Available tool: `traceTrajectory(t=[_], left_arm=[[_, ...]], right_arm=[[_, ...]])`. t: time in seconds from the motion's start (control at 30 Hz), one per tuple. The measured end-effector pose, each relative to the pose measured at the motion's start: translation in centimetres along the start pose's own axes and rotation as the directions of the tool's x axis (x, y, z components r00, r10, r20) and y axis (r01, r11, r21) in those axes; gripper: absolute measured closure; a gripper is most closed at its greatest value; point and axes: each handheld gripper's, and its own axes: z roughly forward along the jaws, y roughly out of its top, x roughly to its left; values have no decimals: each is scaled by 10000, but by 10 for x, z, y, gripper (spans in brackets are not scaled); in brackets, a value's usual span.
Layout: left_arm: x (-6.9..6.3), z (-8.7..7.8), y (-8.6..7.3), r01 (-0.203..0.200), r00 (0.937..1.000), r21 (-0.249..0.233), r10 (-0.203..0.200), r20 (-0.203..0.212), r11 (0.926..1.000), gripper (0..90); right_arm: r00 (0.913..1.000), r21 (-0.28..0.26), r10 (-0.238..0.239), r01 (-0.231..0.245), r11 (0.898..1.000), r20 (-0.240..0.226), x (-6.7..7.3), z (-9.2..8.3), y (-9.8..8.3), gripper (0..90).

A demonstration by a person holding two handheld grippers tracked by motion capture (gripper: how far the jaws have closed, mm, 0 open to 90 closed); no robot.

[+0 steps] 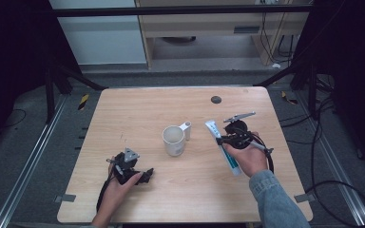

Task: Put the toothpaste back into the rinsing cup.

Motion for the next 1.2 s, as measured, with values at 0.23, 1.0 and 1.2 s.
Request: traceTrajectory(t=[0.23, 1.0, 1.2], left_arm=[[0, 0, 0, -4, 10000, 3, 4, -3, 10000, 0], [0, 0, 0, -6, 10000, 1, 6, 0, 10000, 0], [0, 0, 0, 3, 10000, -23, -3, 2, 10000, 0]], right_arm=[[10000, -156, 62, -63, 9999, -29, 1, -1, 2, 783], [9994, -1417, 310, -333, 9893, -184, 17, -3, 30, 783], [9999, -1649, 6, -34, 9863, -168, 29, -7, 43, 783]])
